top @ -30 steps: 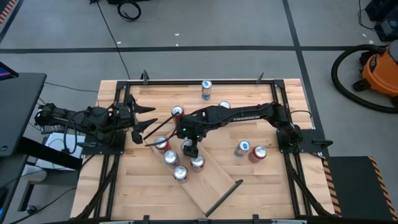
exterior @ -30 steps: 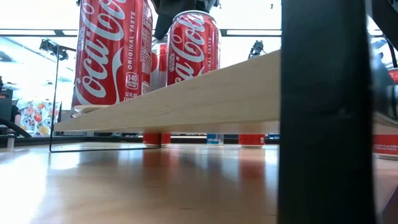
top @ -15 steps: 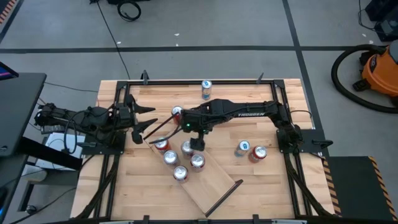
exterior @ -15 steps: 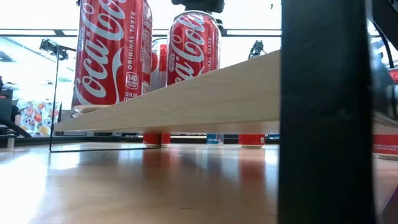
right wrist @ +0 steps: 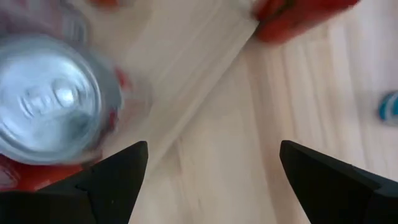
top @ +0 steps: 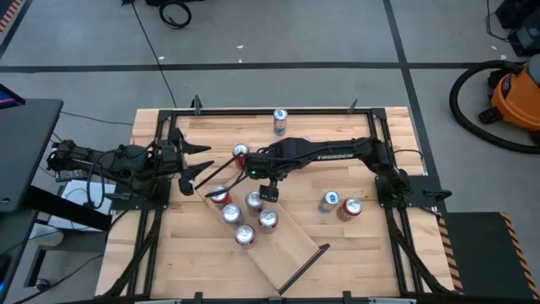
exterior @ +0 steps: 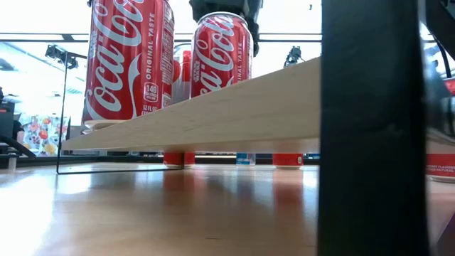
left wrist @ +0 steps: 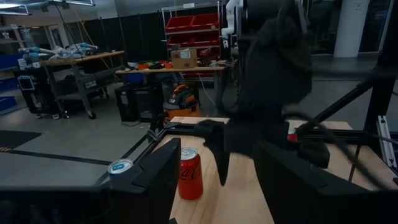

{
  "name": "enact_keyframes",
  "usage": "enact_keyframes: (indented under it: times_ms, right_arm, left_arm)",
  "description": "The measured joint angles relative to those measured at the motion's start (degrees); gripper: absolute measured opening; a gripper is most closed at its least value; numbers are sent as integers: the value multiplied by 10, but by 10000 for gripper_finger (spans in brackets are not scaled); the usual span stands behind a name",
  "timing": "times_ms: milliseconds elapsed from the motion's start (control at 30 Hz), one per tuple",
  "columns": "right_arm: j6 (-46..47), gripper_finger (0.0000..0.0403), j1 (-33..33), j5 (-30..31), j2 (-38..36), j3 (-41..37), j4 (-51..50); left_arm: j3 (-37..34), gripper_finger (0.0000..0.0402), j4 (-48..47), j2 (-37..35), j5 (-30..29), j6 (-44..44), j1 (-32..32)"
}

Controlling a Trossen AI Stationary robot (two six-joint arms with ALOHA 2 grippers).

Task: Place canned beverage on shelf
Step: Put the right red and black soda can on the shelf

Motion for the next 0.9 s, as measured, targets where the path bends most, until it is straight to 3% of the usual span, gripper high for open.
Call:
enact_keyframes:
  times_ms: [233,500,733,900]
  right_arm:
    - [4,375,-13,-22,1,-56,32]
    - [-7,375,-42,25,-6,-67,-35]
    - [-27,375,-82,115,-31,-66,-58]
    - [-33,376,-123,115,-36,-66,-68]
  left_arm:
    - [0,210,0,0,0,0,0]
    - [0,210,-1,0,0,0,0]
    - [0,210,-9,0,0,0,0]
    - [0,210,-15,0,0,0,0]
